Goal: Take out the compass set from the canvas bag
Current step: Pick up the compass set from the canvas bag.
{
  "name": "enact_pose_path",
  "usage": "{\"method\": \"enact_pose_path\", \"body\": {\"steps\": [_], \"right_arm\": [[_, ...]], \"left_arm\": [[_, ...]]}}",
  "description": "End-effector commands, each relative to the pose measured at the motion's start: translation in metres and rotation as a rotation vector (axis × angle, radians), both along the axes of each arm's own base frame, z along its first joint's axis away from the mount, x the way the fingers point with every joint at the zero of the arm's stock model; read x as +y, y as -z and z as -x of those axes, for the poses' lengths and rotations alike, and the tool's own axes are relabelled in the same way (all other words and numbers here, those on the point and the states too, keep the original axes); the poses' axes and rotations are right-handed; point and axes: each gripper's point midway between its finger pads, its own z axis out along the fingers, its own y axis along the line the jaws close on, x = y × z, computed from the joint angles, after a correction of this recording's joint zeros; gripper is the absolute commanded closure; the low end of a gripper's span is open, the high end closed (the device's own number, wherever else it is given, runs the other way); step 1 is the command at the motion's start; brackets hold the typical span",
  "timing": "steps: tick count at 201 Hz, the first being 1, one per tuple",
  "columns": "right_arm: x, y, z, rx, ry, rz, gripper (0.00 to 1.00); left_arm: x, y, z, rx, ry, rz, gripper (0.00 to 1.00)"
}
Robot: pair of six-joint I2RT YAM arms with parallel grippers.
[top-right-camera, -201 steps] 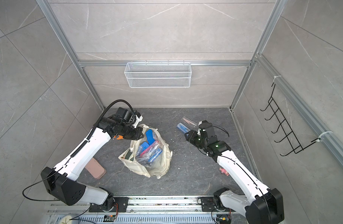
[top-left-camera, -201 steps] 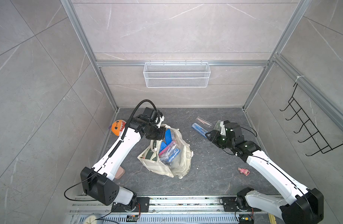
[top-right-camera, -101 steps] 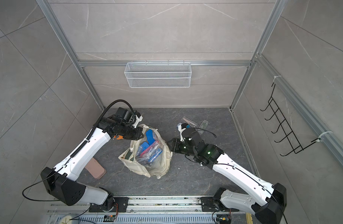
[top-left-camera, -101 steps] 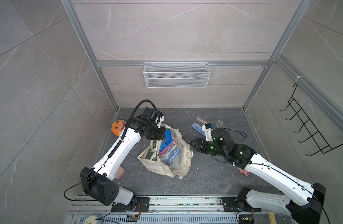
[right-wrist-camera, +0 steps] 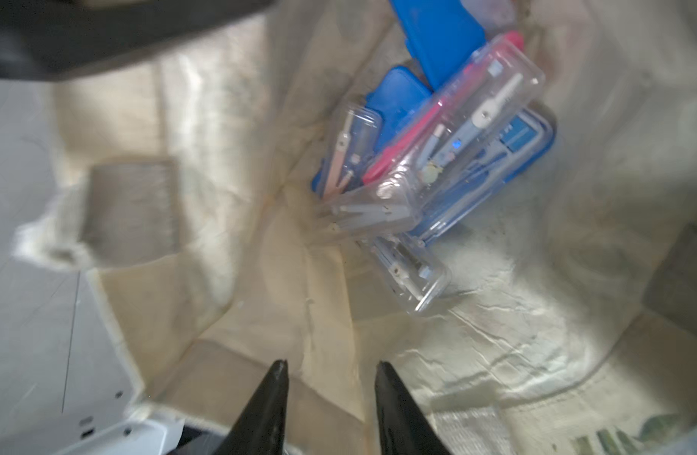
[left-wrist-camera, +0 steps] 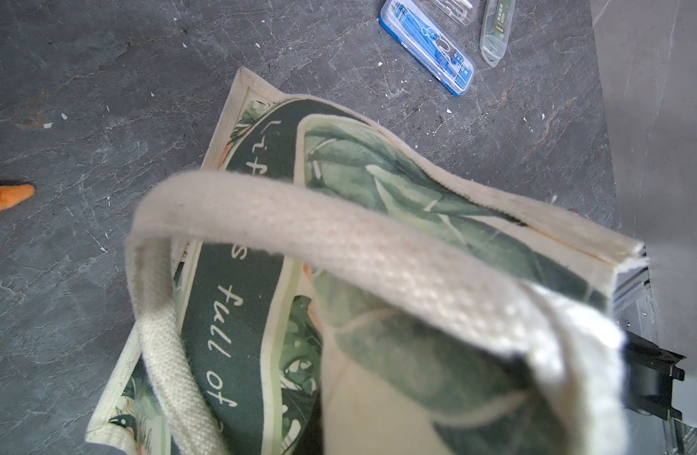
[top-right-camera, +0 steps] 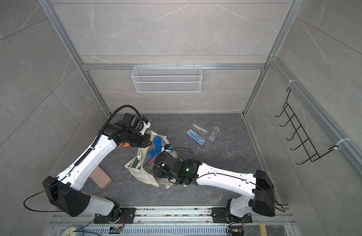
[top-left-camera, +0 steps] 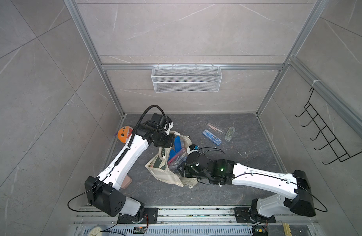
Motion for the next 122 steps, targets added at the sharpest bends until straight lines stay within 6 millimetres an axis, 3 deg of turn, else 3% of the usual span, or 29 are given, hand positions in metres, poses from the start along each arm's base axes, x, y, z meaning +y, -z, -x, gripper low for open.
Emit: {"method": "enact_pose_path", "body": {"steps": [1, 53, 122], "right_arm": [[-0.004, 0.014, -0.012, 0.046, 0.132, 0.01, 0.54], [-0.018, 0.049, -0.051, 0.121, 0.316, -0.02, 0.46], [-0.014, 0.078, -0.081, 0.185, 0.427, -0.017, 0.42]], "left_arm": [[-0.01, -0.028, -0.003, -0.072, 0.035, 0.076, 1.0], [-0.013, -0.025, 0.004, -0.052, 0.072, 0.09, 1.0], [-0.016, -0.022, 0.006, -0.039, 0.087, 0.101, 1.0]]}}
